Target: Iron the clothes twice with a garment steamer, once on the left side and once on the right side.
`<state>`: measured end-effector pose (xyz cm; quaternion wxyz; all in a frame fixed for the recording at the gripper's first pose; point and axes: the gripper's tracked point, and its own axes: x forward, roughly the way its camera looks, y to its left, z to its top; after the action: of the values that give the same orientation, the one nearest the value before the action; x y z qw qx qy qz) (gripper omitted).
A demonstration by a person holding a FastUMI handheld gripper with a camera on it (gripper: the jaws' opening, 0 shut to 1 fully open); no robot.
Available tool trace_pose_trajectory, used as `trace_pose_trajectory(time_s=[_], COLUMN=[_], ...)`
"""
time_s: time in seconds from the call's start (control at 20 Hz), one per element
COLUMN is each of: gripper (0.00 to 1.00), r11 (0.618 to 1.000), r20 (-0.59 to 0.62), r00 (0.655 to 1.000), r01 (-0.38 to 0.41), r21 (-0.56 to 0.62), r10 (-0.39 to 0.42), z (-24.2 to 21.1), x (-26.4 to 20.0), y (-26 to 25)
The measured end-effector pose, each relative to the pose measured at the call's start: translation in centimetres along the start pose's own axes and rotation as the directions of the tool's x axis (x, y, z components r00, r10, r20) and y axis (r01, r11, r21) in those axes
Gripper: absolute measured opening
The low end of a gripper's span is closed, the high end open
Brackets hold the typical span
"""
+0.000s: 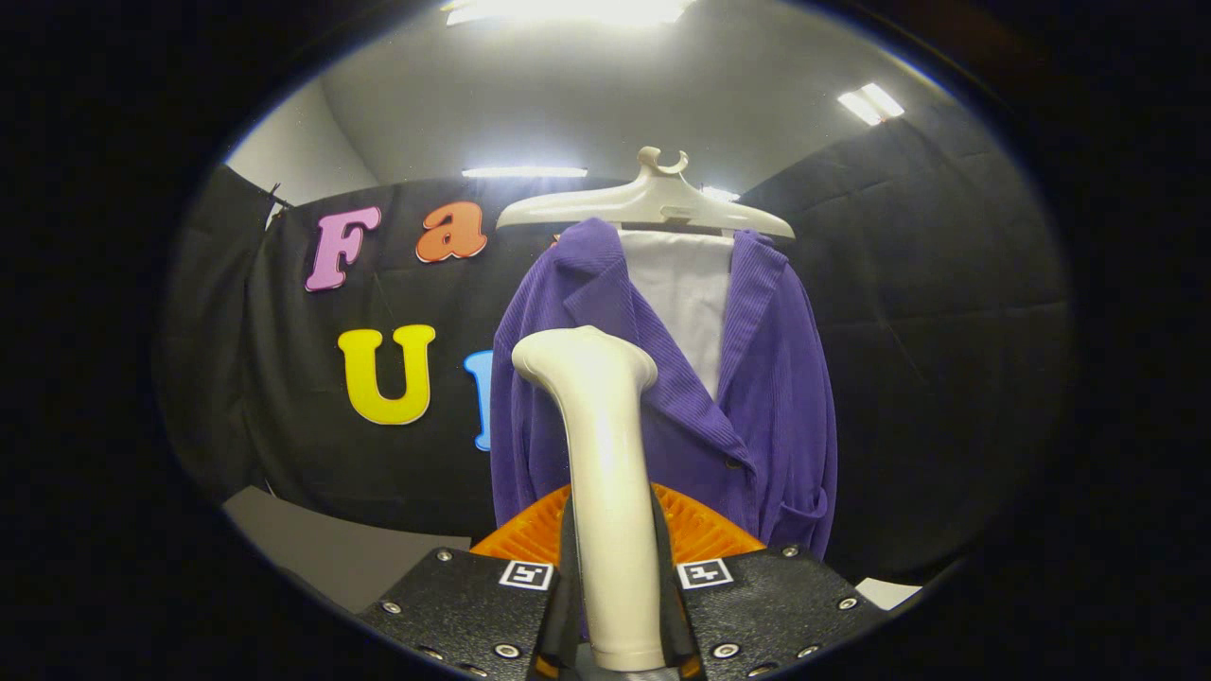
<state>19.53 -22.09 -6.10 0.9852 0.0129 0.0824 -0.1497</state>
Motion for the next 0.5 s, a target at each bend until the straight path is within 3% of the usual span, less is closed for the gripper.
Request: trace_pose_trajectory(time_s=[0.5], gripper=[0.33], r11=[0.999], r20=[-0.123], r00=[0.992], r01=[-0.002], r21=[-0.042], r10=[-0.003], z=[-8.1], x=[-0.8], y=[-0.7])
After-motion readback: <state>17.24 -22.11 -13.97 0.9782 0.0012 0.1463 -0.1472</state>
